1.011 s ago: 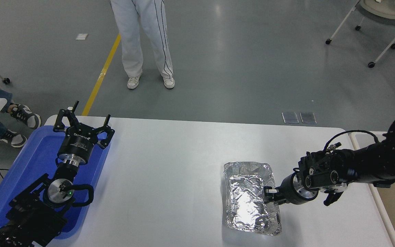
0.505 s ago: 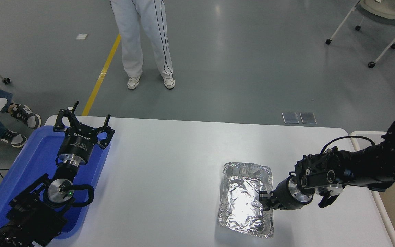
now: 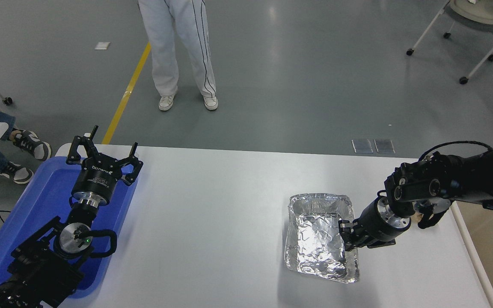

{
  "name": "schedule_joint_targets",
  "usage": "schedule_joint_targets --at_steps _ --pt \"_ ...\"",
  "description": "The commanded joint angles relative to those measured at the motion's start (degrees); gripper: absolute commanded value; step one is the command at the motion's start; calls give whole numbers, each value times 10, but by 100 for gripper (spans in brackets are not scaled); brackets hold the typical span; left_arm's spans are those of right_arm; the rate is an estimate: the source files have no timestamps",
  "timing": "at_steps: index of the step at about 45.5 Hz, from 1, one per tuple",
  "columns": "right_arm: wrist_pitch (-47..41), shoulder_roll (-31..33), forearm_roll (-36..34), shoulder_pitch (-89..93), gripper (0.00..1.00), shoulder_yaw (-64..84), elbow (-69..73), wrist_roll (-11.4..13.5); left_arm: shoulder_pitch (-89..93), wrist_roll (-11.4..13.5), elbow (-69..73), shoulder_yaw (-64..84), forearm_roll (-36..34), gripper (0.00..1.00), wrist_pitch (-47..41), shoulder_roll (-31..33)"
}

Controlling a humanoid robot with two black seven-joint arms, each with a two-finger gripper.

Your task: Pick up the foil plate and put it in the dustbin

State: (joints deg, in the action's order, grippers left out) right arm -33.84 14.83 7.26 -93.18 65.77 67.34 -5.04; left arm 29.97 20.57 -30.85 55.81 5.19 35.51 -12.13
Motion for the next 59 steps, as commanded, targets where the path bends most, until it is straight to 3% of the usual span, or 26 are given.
schedule_joint_targets --at_steps 1,29,59 --pt "-112 31 3 -133 0 74 24 -1 0 0 0 0 0 100 0 0" --pt "-112 42 21 -279 0 103 25 -1 0 0 0 0 0 100 0 0" --pt "-112 74 106 -409 0 110 98 -1 0 0 0 0 0 100 0 0"
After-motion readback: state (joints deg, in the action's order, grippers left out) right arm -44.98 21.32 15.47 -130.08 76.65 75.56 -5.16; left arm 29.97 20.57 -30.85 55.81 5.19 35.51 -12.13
